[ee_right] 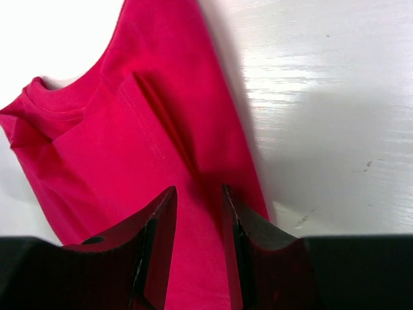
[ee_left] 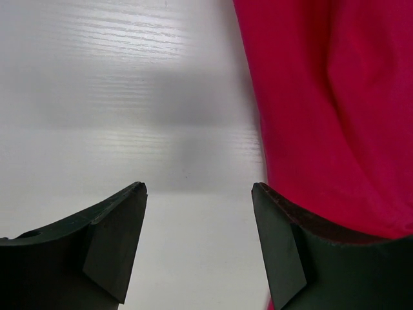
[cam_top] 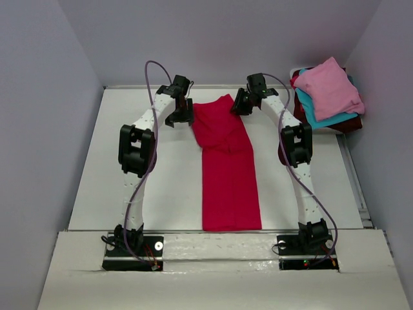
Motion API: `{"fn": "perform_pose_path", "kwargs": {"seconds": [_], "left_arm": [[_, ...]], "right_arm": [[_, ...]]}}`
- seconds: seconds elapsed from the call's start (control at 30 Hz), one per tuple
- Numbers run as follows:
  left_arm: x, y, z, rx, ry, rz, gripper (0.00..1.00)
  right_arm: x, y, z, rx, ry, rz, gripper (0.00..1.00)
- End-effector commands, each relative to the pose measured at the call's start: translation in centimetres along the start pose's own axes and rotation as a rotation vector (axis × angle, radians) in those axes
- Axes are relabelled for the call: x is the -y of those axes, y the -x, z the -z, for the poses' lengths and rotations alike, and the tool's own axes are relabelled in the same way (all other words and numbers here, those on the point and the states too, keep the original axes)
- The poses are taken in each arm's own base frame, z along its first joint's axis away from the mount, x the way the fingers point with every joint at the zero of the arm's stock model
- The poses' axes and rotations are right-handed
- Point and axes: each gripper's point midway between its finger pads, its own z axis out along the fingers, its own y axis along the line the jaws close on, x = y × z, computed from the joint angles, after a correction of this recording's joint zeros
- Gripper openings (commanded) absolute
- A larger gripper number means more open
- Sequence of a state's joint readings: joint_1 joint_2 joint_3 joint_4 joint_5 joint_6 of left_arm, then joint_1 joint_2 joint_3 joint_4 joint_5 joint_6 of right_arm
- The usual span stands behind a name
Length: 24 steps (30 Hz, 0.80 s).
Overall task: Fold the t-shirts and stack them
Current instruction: Fold the tshirt
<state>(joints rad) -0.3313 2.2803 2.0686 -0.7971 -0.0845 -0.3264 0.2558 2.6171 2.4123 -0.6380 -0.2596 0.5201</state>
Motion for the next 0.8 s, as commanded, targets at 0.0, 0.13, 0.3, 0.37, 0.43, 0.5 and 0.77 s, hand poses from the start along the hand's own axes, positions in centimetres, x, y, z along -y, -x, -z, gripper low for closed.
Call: {"fn": "perform_pose_path", "kwargs": {"seconds": [0.0,0.13,0.3,0.37,0.43,0.5,0.77], "left_arm": [[-0.1,1.1,1.6,0.034,-0.014,0.017,0.77],[-0.1,1.1,1.6,0.035,-0.015,0.020,0.77],[-0.2,1.0,1.5,0.030,-0.011,0.021,0.77],[-0.2,0.9,1.4,0.029,-0.010,0.020,0.77],[-0.2,0.9,1.5,0.029,-0.010,0.020,0.77],[-0.2,0.9,1.5,0.029,-0.009,0.020,0.77],[-0.7,1.2,1.5,0.033,-0.004,0.026,0.77]], "right_arm": [[-2.9,2.4,1.5,0.061,0.107,0.028,0.40],[-3.1,1.9,1.1,0.034,0.132,0.022,0.40],[-2.6,1.0,0.6,0.008,0.129,0.012,0.40],[-2.5,0.8,0.4,0.000,0.128,0.010,0.40],[-2.3,0.5,0.2,-0.008,0.127,0.006,0.40],[-2.4,0.5,0.2,-0.010,0.130,0.003,0.40],[-1.9,-0.5,-0.4,-0.046,0.129,-0.010,0.22]]}}
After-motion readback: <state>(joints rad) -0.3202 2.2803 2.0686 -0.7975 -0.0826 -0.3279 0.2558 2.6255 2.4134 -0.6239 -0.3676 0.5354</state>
